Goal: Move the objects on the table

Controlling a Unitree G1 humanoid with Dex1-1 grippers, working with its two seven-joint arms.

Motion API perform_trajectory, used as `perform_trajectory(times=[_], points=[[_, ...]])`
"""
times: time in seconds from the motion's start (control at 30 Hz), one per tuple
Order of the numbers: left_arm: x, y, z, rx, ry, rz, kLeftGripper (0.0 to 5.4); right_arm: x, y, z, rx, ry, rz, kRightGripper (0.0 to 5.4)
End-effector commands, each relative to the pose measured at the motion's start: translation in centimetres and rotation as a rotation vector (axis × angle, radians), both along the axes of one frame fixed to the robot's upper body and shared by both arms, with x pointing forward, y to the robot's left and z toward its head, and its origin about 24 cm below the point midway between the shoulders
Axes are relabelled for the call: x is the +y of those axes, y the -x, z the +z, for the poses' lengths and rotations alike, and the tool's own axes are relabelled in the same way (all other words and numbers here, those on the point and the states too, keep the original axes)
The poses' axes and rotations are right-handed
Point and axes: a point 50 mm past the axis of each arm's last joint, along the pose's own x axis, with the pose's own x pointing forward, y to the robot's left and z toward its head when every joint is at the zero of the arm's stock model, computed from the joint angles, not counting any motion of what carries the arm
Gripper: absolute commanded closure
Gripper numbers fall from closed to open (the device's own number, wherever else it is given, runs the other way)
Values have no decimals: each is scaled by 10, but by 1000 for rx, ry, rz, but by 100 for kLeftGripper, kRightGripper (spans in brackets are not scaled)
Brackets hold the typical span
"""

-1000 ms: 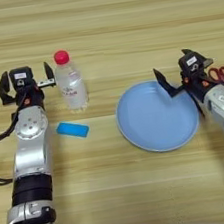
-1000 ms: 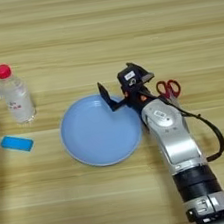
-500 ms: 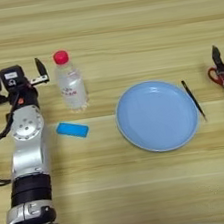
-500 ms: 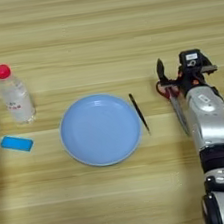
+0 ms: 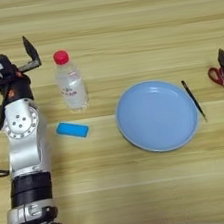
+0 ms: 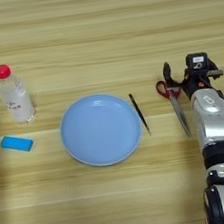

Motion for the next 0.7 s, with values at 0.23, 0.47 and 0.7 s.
perform_trajectory(times=[0.23, 0.47, 0.7], points=[[-41, 4, 13, -44, -70, -242, 0, 5, -5, 3, -16, 7, 4, 3], [-51, -1, -5, 67, -126, -294, 0, 5, -5, 3, -15, 8, 5, 3], [-51, -2, -11, 108, -152, -283, 0, 5, -5, 3, -15, 10, 8, 3]])
